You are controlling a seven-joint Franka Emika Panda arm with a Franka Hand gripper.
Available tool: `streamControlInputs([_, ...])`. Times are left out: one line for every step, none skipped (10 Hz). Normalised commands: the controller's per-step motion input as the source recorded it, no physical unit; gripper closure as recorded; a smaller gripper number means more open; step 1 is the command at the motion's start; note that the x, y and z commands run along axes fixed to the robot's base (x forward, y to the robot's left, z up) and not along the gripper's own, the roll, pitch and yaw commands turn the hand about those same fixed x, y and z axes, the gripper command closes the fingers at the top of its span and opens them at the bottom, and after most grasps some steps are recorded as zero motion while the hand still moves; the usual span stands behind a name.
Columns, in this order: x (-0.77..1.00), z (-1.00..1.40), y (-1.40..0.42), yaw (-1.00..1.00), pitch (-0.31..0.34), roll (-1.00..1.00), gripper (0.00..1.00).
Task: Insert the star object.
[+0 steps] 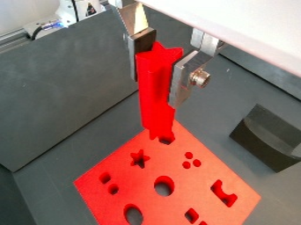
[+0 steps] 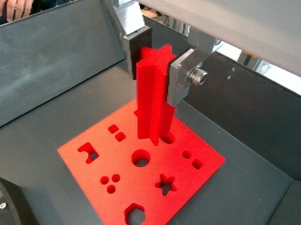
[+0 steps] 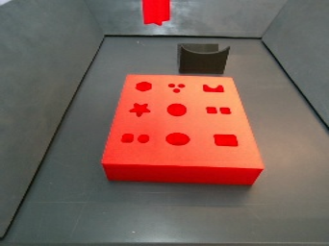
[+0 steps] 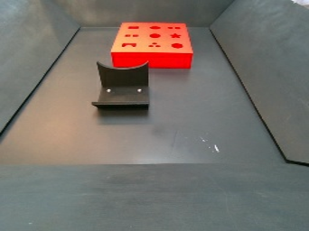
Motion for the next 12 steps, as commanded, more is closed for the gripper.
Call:
streamControlInputs([0.0, 0.0, 0.0, 0.0, -0.011, -0.02, 1.0])
streamControlInputs([0.0, -0.01, 0.0, 0.0, -0.01, -0.03, 1.0])
streamControlInputs([-0.01, -0.01, 0.0, 0.0, -0.01, 0.0, 1.0])
streamControlInputs([-0.22, -0.31, -0.03, 0.29, -0.134, 0.08, 1.0])
streamControlInputs([-0.17, -0.49, -0.01, 0.84, -0.024, 0.29, 1.0])
streamControlInputs([-0.05, -0.57, 0.0, 0.94, -0.011, 0.3, 1.0])
streamControlInputs([-0.06, -0.6, 0.0, 0.98, -0.021, 0.23, 1.0])
streamControlInputs([-0.06, -0.61, 0.0, 1.0, -0.027, 0.16, 1.0])
streamControlInputs([0.0, -0.57, -0.06, 0.97, -0.057, 0.1, 1.0])
streamControlInputs([0.2, -0.59, -0.45, 0.39, 0.059, 0.0, 1.0])
streamControlInputs([0.16, -0.65, -0.34, 0.21, 0.051, -0.01, 1.0])
streamControlInputs([0.12, -0.6, -0.24, 0.23, 0.0, -0.1, 1.0])
